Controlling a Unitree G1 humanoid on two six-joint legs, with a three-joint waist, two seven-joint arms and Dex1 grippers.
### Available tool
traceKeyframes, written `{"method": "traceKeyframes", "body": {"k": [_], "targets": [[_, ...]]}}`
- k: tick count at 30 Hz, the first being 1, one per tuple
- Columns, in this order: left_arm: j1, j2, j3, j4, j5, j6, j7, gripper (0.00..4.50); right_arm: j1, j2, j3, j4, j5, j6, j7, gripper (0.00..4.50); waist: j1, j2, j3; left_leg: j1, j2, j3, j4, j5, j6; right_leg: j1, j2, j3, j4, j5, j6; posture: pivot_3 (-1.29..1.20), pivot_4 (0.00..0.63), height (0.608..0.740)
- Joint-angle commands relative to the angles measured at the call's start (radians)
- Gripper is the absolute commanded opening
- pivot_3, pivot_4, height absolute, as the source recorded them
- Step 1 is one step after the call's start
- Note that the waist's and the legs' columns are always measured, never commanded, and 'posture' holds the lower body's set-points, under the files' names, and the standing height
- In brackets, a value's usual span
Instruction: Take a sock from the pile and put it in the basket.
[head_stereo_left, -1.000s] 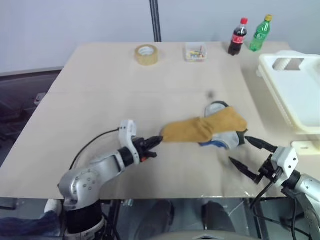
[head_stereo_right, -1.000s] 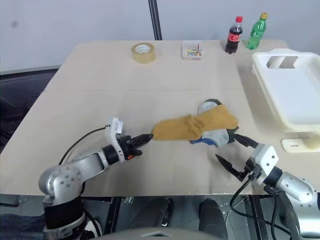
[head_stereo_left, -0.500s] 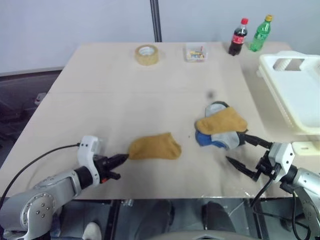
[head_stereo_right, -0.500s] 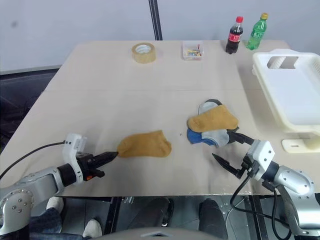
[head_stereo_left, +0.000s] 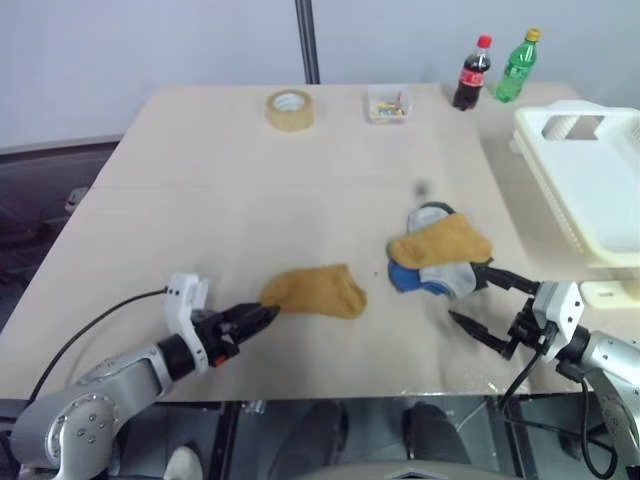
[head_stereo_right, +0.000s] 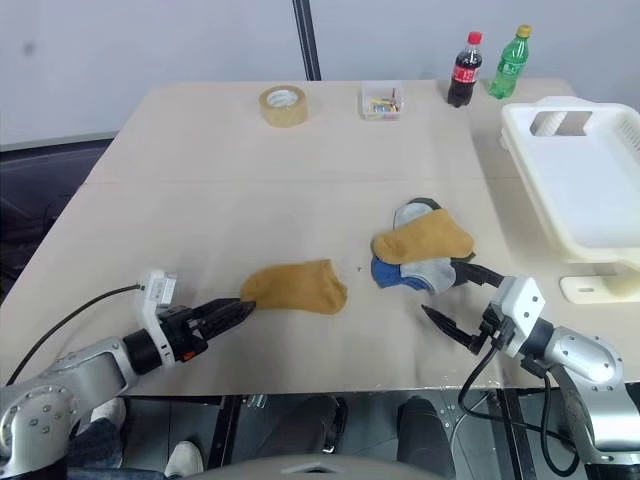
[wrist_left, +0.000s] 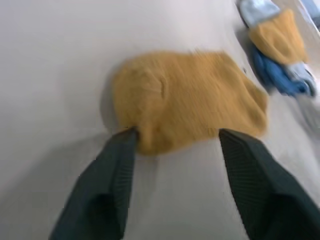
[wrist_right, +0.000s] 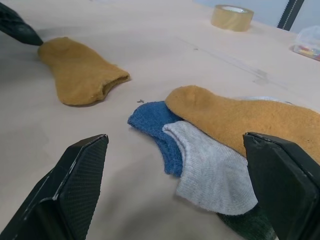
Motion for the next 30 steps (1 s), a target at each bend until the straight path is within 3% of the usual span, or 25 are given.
{"method": "traceKeyframes", "body": {"k": [1,10,14,17,21,26,30], "targets": [[0.007,0.074,0.058,0.002,-0.017,-0.031,-0.054,2.63,-0.006,-0.009,-0.007,-0.011,0.018,-0.003,0.009,4.5,0.0,0.0,0.0,0.0,0.0,0.0,0.0,0.0,0.0,0.0,0.0,0.0,0.0,0.0,0.0,0.0,0.15,0.74],[0.001,0.153,0.157,0.065,-0.326,0.056,-0.144,2.63,-0.009,-0.001,-0.006,-0.011,0.017,-0.004,0.003,4.5,-0.002,0.001,0.0,0.0,0.0,0.0,-0.001,0.0,0.0,0.0,0.0,0.0,0.0,0.0,0.0,0.0,0.15,0.74],[-0.142,0.143,0.06,0.115,-0.344,0.067,0.009,2.63,-0.006,0.006,-0.001,-0.011,0.008,-0.008,-0.007,4.5,0.005,0.001,0.0,0.0,0.0,0.0,-0.001,0.0,0.0,0.0,0.0,0.0,0.0,0.0,0.0,0.0,0.15,0.74],[-0.241,0.081,-0.057,0.103,-0.383,0.08,0.078,2.63,-0.012,0.012,0.008,-0.012,0.0,-0.009,-0.017,4.5,0.008,0.0,0.0,0.0,0.0,-0.001,0.0,0.0,0.0,0.001,-0.001,-0.002,0.0,0.0,0.0,0.0,0.15,0.74],[-0.363,-0.085,-0.209,0.155,-0.393,0.072,0.236,2.63,-0.019,0.019,0.018,0.002,-0.012,-0.02,-0.027,4.5,0.001,0.0,0.0,-0.001,-0.001,-0.001,0.0,0.0,0.0,0.0,-0.001,-0.001,-0.001,0.0,0.0,0.0,0.15,0.74],[-0.507,-0.273,-0.357,0.233,-0.244,0.003,0.395,2.63,-0.048,0.03,0.029,0.02,-0.029,-0.034,-0.04,4.5,0.001,0.0,0.0,-0.001,-0.001,0.0,0.0,0.0,0.0,0.0,0.0,0.0,0.0,0.0,0.0,0.0,0.15,0.74],[-0.633,-0.351,-0.424,0.333,-0.128,-0.033,0.421,2.63,-0.077,0.042,0.037,0.047,-0.046,-0.049,-0.052,4.5,0.001,-0.001,0.0,-0.001,-0.001,0.0,0.001,0.0,-0.001,0.0,0.0,0.0,0.001,0.0,0.0,0.0,0.15,0.74]]}}
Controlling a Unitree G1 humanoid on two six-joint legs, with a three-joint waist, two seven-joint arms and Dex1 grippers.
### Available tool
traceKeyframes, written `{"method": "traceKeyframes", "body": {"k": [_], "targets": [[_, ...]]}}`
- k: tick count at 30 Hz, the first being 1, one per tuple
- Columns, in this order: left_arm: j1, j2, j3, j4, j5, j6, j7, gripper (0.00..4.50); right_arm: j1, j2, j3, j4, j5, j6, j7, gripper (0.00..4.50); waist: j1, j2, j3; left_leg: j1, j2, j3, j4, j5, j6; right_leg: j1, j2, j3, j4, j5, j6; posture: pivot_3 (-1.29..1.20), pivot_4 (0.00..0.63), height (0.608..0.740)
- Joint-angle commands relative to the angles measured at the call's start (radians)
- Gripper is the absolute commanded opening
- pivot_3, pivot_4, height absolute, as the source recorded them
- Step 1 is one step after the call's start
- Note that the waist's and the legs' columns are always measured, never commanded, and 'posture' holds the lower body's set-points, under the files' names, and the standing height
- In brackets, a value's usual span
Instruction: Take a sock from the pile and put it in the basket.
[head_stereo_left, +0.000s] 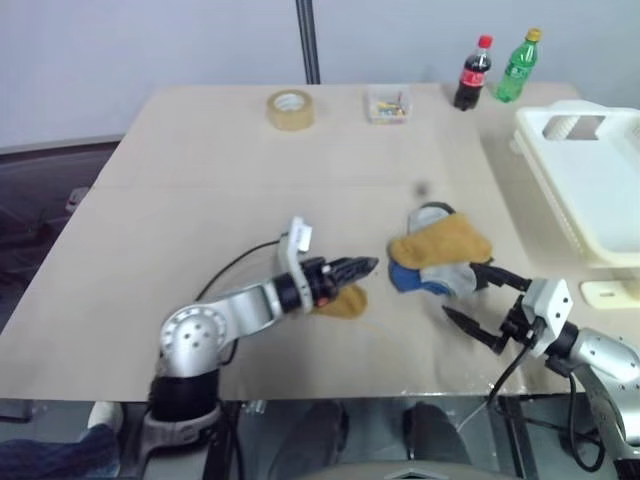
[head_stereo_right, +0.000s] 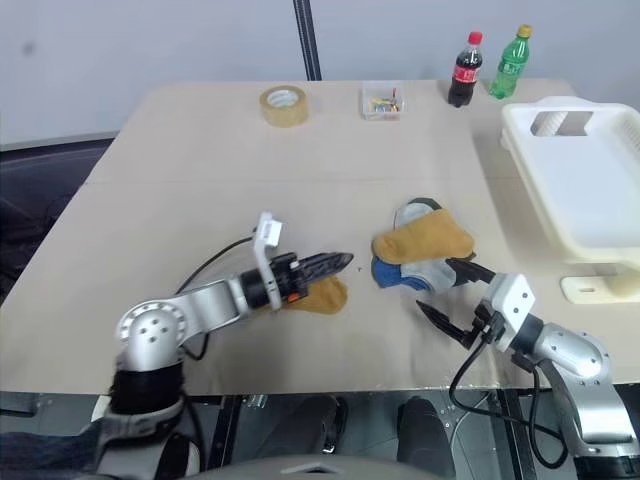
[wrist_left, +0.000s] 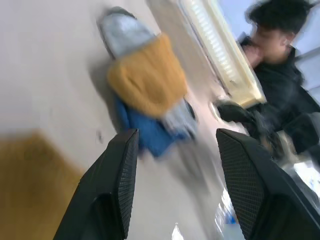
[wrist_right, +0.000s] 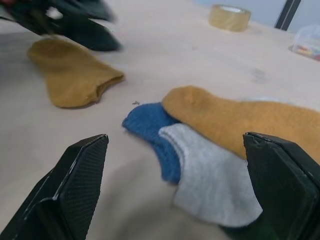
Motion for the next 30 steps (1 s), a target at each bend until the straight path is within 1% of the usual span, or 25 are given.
{"method": "traceKeyframes", "body": {"k": [1,4,7,10,14,17,25,30], "targets": [[-0.089,-0.055,-0.031,0.072,0.083,-0.044,0.02,2.63,-0.023,0.01,0.0,0.001,-0.006,-0.027,-0.016,4.5,0.001,0.0,0.0,0.0,0.0,0.0,0.0,0.0,0.0,0.0,0.0,0.0,0.0,0.0,0.0,0.0,0.15,0.74],[-0.144,-0.099,-0.03,0.151,0.12,-0.031,0.043,2.63,-0.027,0.012,0.0,0.002,-0.009,-0.029,-0.016,4.5,0.0,0.0,0.0,-0.001,0.0,0.0,0.001,0.0,0.0,0.0,0.0,0.0,-0.001,0.0,0.0,0.0,0.15,0.74],[-0.18,-0.11,-0.051,0.188,0.159,-0.017,0.014,2.63,-0.028,0.01,-0.005,0.007,-0.01,-0.034,-0.016,4.5,-0.002,0.0,0.0,-0.001,0.0,0.0,0.001,0.0,0.0,-0.001,0.0,0.0,-0.001,0.0,0.0,0.0,0.15,0.74],[-0.195,-0.128,-0.037,0.22,0.166,0.014,0.016,2.63,-0.02,0.013,-0.001,0.004,-0.014,-0.039,-0.019,4.5,0.0,0.0,0.0,-0.001,0.0,0.0,0.001,0.0,0.0,-0.001,0.0,0.0,-0.001,0.0,0.0,0.0,0.15,0.74],[-0.2,-0.119,-0.041,0.224,0.2,0.026,-0.023,2.63,-0.009,0.027,0.012,-0.014,-0.017,-0.039,-0.034,4.5,-0.001,0.0,0.0,-0.001,0.0,0.0,0.001,0.0,0.0,-0.001,0.0,0.0,-0.001,0.0,0.0,0.0,0.15,0.74],[-0.212,-0.15,-0.015,0.255,0.203,0.029,-0.024,2.63,-0.01,0.032,0.014,-0.01,-0.022,-0.045,-0.044,4.5,0.0,0.0,0.0,-0.001,0.0,0.0,0.001,0.0,0.0,-0.001,0.0,0.0,0.0,0.0,0.0,0.0,0.15,0.74],[-0.266,-0.197,-0.043,0.351,0.266,0.018,-0.086,2.63,-0.016,0.028,0.025,-0.005,-0.025,-0.05,-0.042,4.5,0.0,-0.001,0.0,-0.001,0.0,0.0,0.002,0.0,0.0,-0.001,0.0,0.0,0.0,0.0,0.0,0.0,0.15,0.74],[-0.267,-0.242,-0.012,0.38,0.299,0.003,-0.068,2.63,-0.029,0.037,0.028,-0.006,-0.029,-0.05,-0.056,4.5,-0.001,-0.001,0.0,-0.001,0.0,0.0,0.002,0.0,0.0,-0.001,0.0,0.0,0.0,0.0,0.0,0.0,0.15,0.74]]}}
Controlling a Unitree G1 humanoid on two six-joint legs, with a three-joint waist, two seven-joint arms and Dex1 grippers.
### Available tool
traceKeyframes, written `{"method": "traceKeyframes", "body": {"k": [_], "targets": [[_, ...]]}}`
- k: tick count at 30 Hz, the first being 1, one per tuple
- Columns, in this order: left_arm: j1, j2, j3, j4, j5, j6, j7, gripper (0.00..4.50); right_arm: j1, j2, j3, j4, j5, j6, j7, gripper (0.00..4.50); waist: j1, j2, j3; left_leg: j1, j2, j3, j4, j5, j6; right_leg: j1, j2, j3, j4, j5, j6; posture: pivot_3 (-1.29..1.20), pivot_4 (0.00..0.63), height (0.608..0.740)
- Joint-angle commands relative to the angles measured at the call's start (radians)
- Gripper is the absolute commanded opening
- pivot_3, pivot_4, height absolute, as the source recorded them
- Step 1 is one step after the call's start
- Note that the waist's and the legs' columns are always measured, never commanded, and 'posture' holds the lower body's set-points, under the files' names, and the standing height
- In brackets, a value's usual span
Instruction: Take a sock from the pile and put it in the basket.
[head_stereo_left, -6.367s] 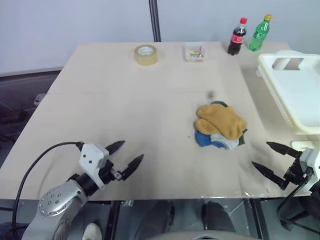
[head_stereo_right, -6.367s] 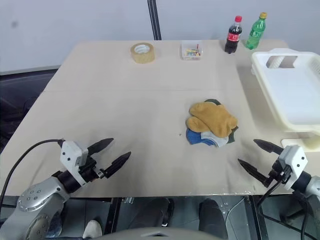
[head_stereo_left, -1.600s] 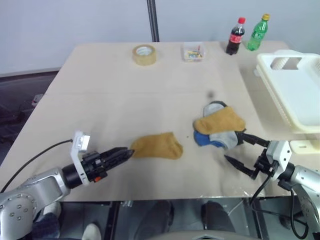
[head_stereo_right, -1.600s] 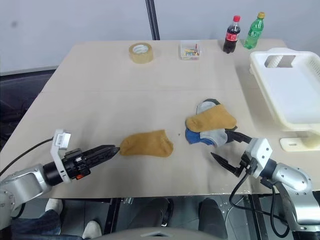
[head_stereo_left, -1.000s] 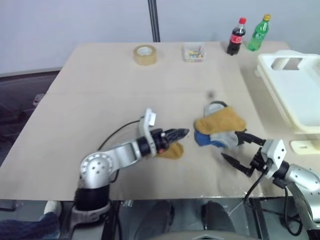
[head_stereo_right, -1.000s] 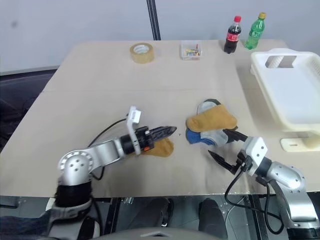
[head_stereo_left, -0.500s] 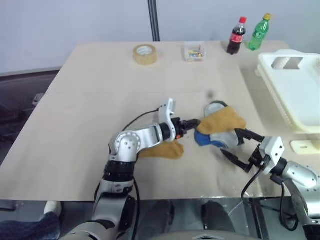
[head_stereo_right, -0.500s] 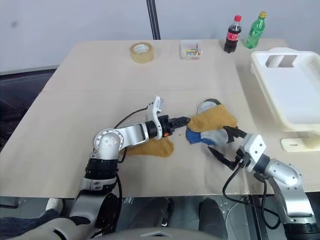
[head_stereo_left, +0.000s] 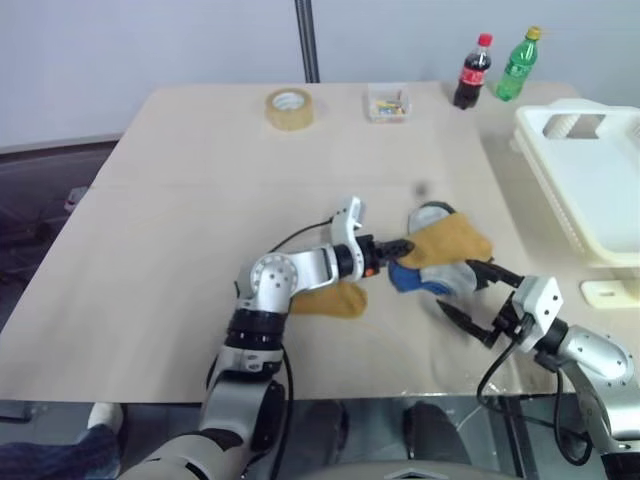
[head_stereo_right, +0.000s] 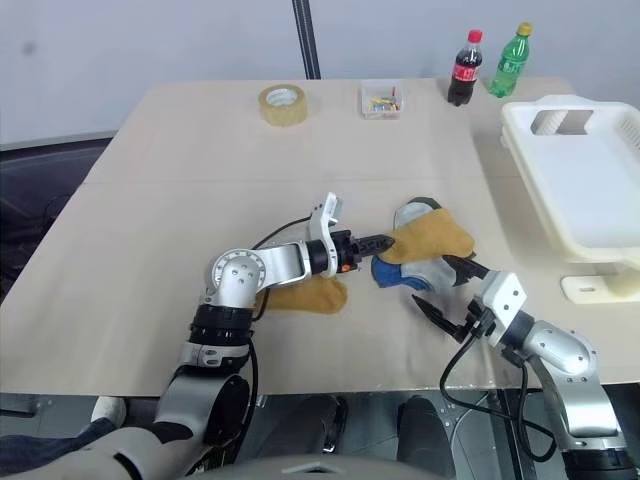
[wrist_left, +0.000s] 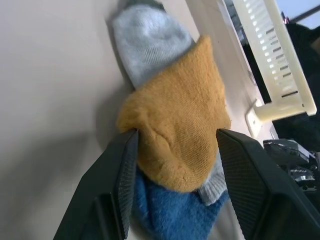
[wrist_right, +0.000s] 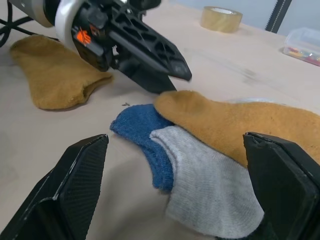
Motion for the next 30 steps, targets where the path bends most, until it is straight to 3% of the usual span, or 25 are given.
{"method": "traceKeyframes", "body": {"k": [1,6,10,11,14,24,30], "targets": [[-0.015,-0.017,0.026,-0.004,0.018,-0.011,-0.001,2.63,-0.013,0.009,-0.008,-0.033,0.01,-0.02,-0.016,4.5,0.0,0.0,0.0,0.0,0.0,0.0,0.0,0.0,0.0,0.0,0.0,0.0,0.0,0.0,0.0,0.0,0.15,0.74],[-0.008,-0.026,0.053,-0.002,0.026,0.004,-0.005,2.63,-0.01,0.01,-0.014,-0.04,0.023,-0.012,-0.018,4.5,0.0,0.0,0.0,0.0,0.0,0.0,0.0,0.0,0.0,0.0,0.0,0.0,0.0,0.0,0.0,0.0,0.15,0.74],[-0.006,-0.034,0.067,-0.003,0.034,0.006,-0.008,1.64,-0.015,0.017,-0.037,-0.037,0.045,0.015,-0.045,4.5,0.0,0.0,0.0,0.0,0.0,0.0,0.0,0.0,0.0,0.0,0.0,0.0,0.0,0.0,0.0,0.0,0.15,0.74],[-0.004,-0.034,0.068,-0.005,0.036,0.007,-0.009,1.05,-0.017,0.014,-0.04,-0.035,0.045,0.013,-0.043,4.5,0.0,0.0,0.0,0.0,0.0,0.0,0.0,0.0,0.0,0.0,0.0,0.0,0.0,0.0,0.0,0.0,0.15,0.74],[0.005,-0.038,0.068,-0.014,0.041,0.015,-0.013,0.13,-0.013,0.006,-0.05,-0.035,0.057,0.018,-0.045,4.5,0.0,0.0,0.0,0.0,0.0,0.0,0.0,0.0,0.0,0.0,0.0,0.0,0.0,0.0,0.0,0.0,0.15,0.74],[0.009,-0.038,0.075,-0.019,0.055,0.018,-0.03,0.05,0.014,-0.011,-0.09,-0.058,0.099,0.039,-0.034,4.5,0.001,0.0,0.0,0.0,0.0,0.0,0.0,0.0,0.0,0.0,0.0,0.0,0.0,0.0,0.0,0.0,0.15,0.74],[-0.003,0.023,0.065,-0.066,0.08,0.009,-0.071,0.05,0.029,-0.031,-0.088,-0.053,0.101,0.027,-0.006,4.5,-0.001,0.0,0.0,0.0,0.0,0.0,0.0,0.0,0.0,0.0,0.0,0.0,0.0,0.0,0.0,0.0,0.15,0.74]]}}
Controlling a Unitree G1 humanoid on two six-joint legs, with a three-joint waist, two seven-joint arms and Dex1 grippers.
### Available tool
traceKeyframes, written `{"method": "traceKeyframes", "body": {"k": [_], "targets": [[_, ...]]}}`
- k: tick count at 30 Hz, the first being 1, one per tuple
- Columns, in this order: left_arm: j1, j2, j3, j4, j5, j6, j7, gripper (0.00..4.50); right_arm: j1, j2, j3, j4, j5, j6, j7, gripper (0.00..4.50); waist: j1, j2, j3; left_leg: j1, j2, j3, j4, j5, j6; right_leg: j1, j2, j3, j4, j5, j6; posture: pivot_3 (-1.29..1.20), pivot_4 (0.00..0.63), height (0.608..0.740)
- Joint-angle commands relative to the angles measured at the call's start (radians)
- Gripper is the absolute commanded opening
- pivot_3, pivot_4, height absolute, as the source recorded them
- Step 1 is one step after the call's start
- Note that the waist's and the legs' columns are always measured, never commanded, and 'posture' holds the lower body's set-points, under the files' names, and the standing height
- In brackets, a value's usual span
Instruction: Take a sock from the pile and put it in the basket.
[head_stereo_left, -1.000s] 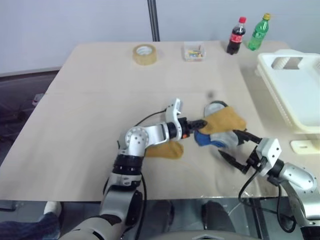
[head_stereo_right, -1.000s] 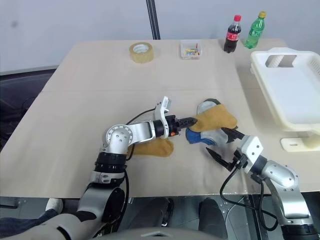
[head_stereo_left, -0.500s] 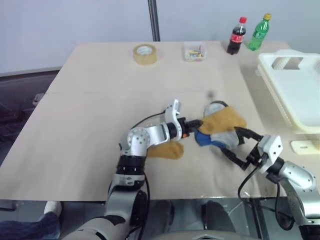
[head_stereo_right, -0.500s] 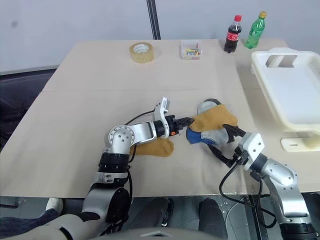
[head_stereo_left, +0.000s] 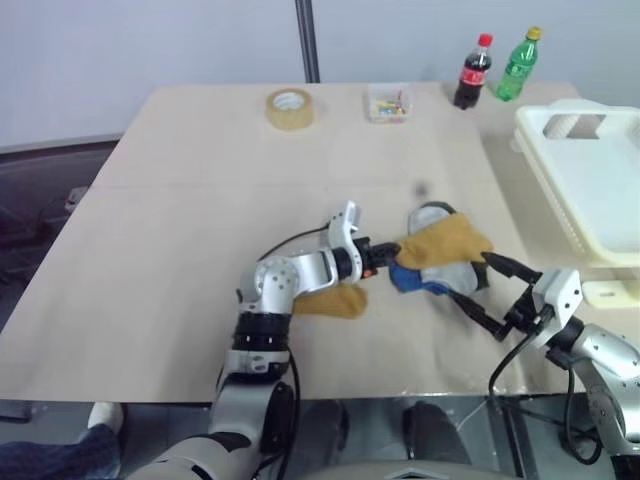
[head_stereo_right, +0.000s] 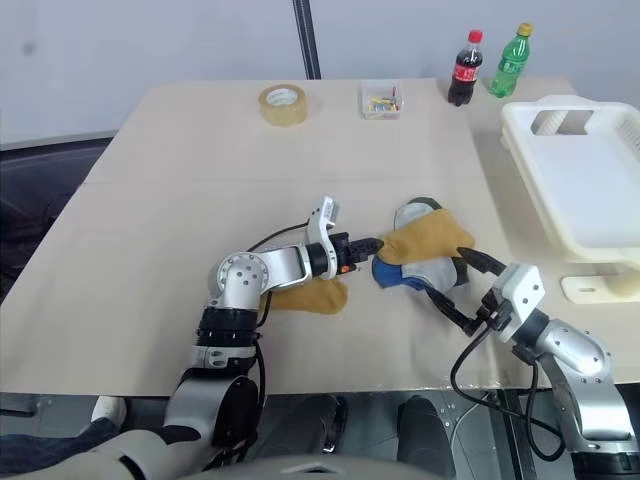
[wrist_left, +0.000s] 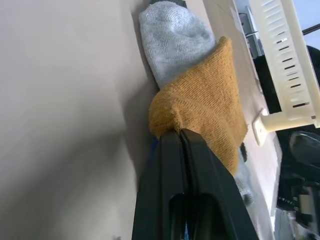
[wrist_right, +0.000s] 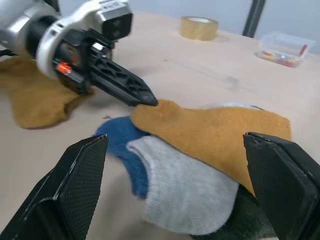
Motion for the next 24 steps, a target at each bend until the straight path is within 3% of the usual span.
{"method": "traceKeyframes", "body": {"k": [1,10,19,24], "targets": [[-0.014,0.045,-0.008,-0.077,0.01,-0.009,-0.042,0.05,0.005,-0.013,-0.024,-0.02,0.011,-0.019,0.015,4.5,-0.001,0.0,0.0,0.0,0.0,0.0,0.0,0.0,0.0,0.0,0.0,0.0,0.0,0.0,0.0,0.0,0.15,0.74],[0.023,0.215,0.1,-0.239,-0.043,0.082,-0.068,0.05,-0.008,-0.002,-0.006,-0.006,0.0,-0.031,0.018,4.5,-0.004,0.0,0.0,0.0,0.001,0.0,0.0,0.0,0.0,0.0,0.0,0.0,0.0,0.0,0.0,0.0,0.15,0.74],[0.149,0.478,0.161,-0.263,0.002,0.056,-0.164,0.05,-0.036,0.004,0.014,0.005,-0.001,-0.026,0.027,4.5,-0.002,0.001,0.0,0.001,0.001,0.0,-0.001,0.0,0.0,-0.001,0.0,0.0,0.0,0.0,0.0,0.0,0.15,0.74],[0.197,0.508,0.244,-0.217,0.014,-0.009,-0.181,0.05,-0.053,-0.001,0.024,0.015,-0.005,-0.016,0.031,4.5,0.002,0.0,0.0,0.0,0.001,-0.001,-0.001,0.0,0.0,-0.001,0.0,-0.001,0.0,0.0,0.0,0.0,0.15,0.74]]}}
